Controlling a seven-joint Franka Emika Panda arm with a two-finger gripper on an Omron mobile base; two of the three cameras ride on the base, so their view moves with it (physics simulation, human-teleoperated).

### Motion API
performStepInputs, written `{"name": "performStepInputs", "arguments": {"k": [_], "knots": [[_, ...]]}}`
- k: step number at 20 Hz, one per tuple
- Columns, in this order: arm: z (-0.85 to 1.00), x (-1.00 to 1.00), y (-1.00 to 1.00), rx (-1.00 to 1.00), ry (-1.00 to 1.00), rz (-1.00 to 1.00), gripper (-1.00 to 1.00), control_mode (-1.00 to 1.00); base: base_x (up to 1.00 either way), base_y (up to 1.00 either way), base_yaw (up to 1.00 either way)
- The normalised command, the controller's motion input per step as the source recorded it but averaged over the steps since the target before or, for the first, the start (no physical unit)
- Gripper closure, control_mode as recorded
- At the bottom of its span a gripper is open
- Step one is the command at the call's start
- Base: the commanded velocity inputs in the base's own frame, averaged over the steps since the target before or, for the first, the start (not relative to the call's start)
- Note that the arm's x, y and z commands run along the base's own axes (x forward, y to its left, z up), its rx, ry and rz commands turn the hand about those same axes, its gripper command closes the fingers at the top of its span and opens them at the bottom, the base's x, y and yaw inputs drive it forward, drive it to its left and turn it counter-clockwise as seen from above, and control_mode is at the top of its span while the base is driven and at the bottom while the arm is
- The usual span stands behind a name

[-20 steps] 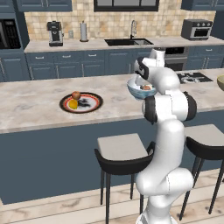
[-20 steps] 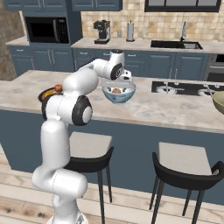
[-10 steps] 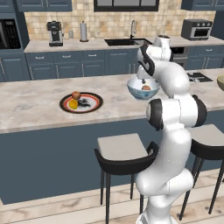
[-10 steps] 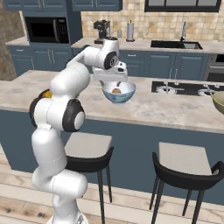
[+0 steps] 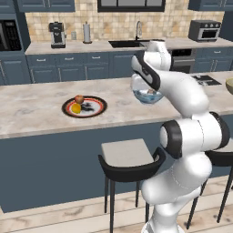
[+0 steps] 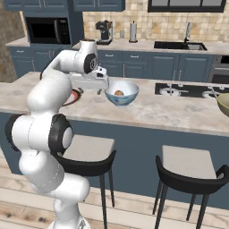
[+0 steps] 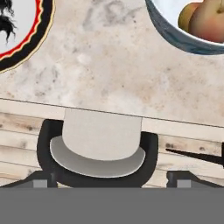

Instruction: Take the fruits from the plate on the dining counter and place two fruits in each bowl.

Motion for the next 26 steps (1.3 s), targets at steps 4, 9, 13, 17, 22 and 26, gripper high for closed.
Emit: {"name": "performStepInputs", "arguments": {"k": [4,9,13,17,22,26], "knots": [[0.04,-0.21,1.00,-0.03,0.09,0.00,-1.00,-1.00,0.00,0.00,0.00],[0.00,0.09,0.89,-0.01,0.09,0.01,-1.00,-1.00,0.00,0.00,0.00],[0.00,0.17,0.90,0.00,0.13,0.00,-1.00,-1.00,0.00,0.00,0.00],[0.00,0.28,0.91,0.00,0.08,0.00,-1.00,-1.00,0.00,0.00,0.00],[-0.20,0.35,0.63,0.00,0.01,0.00,-1.00,-1.00,0.00,0.00,0.00],[-0.40,0.42,0.30,0.00,0.00,0.00,-1.00,-1.00,0.00,0.00,0.00]]}}
